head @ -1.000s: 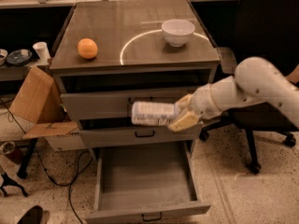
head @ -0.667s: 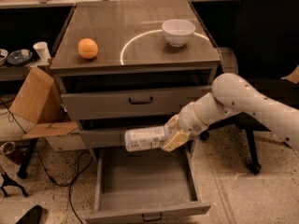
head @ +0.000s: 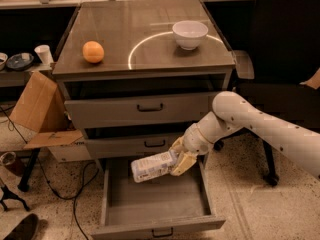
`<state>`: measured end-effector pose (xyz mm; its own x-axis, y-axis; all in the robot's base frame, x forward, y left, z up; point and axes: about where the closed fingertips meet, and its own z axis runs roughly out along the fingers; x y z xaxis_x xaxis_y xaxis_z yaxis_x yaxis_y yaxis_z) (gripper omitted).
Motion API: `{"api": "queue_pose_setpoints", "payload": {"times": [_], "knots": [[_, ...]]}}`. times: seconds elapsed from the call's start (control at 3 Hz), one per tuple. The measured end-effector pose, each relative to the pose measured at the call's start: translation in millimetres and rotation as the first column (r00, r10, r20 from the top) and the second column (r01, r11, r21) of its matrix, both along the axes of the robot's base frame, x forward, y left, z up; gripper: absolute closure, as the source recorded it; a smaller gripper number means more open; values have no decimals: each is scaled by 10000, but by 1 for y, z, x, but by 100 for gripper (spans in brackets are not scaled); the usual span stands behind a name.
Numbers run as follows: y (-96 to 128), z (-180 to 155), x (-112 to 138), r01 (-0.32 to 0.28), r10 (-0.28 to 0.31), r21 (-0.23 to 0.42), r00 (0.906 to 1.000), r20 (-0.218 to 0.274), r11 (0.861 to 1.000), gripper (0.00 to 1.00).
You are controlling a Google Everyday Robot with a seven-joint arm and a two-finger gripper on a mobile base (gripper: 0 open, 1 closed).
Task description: Place blue plastic bottle into bottom drawer
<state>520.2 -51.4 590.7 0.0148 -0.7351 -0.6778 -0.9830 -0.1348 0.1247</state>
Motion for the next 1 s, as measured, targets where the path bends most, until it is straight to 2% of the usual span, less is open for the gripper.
{"api": "queue_pose_setpoints", "payload": {"times": [0.33,0.67,1.0], "knots": [[0,0,0,11,-11,-8,10000,-7,10000,100],[-1,-3,-4,271,-268,-113,9993,276,9996,100],[8,-39,-8,909,-895,-302,9949,460,9954,100]]}}
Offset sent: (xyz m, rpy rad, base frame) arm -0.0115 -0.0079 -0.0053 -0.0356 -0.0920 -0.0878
